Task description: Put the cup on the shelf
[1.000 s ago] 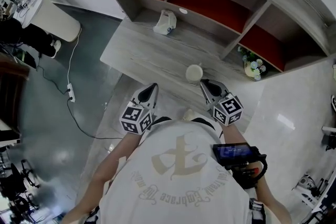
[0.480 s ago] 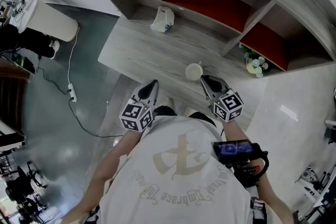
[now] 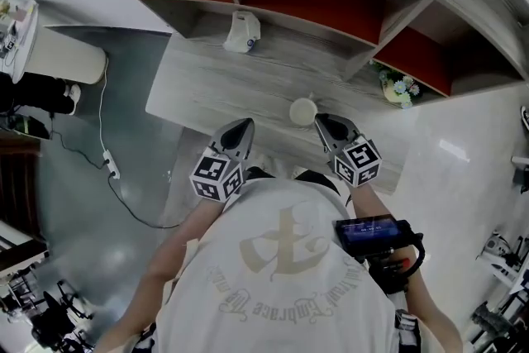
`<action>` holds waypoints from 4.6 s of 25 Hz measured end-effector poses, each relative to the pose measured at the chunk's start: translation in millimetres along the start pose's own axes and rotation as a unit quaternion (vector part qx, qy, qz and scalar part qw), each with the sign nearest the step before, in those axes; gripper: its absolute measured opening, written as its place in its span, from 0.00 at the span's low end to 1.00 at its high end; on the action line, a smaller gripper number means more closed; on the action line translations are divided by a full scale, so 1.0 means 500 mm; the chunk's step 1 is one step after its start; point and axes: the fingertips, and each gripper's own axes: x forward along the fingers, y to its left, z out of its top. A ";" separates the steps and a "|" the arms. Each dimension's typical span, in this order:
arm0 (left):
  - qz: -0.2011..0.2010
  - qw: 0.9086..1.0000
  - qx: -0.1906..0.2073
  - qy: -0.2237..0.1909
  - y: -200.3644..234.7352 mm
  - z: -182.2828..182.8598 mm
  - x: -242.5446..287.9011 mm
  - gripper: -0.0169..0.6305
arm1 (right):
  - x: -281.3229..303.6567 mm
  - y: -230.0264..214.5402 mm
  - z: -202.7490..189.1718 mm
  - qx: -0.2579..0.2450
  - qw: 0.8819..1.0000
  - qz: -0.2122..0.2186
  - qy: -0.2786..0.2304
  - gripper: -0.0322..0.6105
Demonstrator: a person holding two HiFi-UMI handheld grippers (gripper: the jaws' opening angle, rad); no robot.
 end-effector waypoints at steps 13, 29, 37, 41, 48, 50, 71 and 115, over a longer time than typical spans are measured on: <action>-0.043 0.999 0.003 0.033 0.004 -0.041 0.024 0.03 | 0.014 -0.010 -0.078 0.025 0.998 -0.051 0.037 0.15; -0.023 0.999 -0.009 0.042 0.023 -0.073 -0.006 0.03 | 0.053 -0.026 -0.145 0.024 0.992 -0.094 0.085 0.58; 0.008 0.999 -0.020 0.040 0.059 -0.084 -0.045 0.03 | 0.089 -0.032 -0.162 0.002 0.987 -0.119 0.109 0.69; 0.022 0.999 -0.027 0.040 0.080 -0.095 -0.052 0.03 | 0.119 -0.045 -0.179 -0.007 0.984 -0.128 0.125 0.69; 0.044 0.998 -0.035 0.034 0.104 -0.102 -0.074 0.03 | 0.158 -0.059 -0.190 -0.025 0.978 -0.147 0.147 0.75; 0.049 0.997 -0.039 0.034 0.113 -0.102 -0.082 0.03 | 0.168 -0.057 -0.194 -0.025 0.976 -0.148 0.155 0.75; 0.050 0.997 -0.040 0.033 0.121 -0.096 -0.092 0.03 | 0.173 -0.068 -0.208 -0.024 0.974 -0.150 0.168 0.70; 0.029 0.999 -0.023 -0.004 0.088 -0.030 -0.057 0.03 | 0.094 -0.041 -0.117 -0.029 0.986 -0.099 0.134 0.70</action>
